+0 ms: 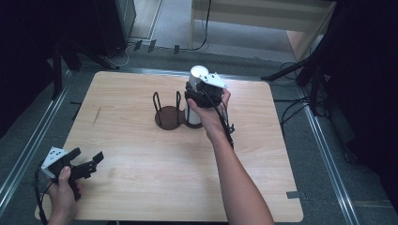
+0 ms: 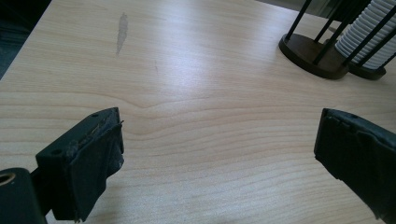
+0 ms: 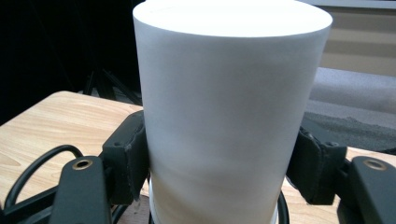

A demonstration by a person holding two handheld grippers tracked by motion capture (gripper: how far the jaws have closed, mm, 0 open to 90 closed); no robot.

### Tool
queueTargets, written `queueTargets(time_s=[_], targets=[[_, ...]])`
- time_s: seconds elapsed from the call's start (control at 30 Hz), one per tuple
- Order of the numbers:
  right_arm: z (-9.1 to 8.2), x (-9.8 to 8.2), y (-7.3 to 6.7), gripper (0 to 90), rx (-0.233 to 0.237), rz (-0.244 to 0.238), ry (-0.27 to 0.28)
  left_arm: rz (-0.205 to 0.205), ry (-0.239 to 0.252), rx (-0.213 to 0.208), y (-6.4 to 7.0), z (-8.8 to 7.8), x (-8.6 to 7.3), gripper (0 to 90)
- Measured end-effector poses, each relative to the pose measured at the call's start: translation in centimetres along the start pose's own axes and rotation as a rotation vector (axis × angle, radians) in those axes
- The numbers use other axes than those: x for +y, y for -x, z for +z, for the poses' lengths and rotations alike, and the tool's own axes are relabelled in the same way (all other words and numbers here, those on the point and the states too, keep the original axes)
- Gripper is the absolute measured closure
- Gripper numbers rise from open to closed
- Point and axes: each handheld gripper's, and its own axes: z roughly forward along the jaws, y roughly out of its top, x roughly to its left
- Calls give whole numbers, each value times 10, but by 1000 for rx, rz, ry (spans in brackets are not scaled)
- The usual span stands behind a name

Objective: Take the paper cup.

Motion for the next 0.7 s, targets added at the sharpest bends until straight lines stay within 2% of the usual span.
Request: queueTargets(time_s=[0.3,0.5,0.7], targets=[[-1,1,-1,298,-2,-10,-5,0,0,0,0,0,0,19],[4,-9,-1,293,-21,-18,-36,0,-1,-1,0,0,0,19],[8,-17,1,277,-16,5,-46,-1,0,-2,0,0,0,19]])
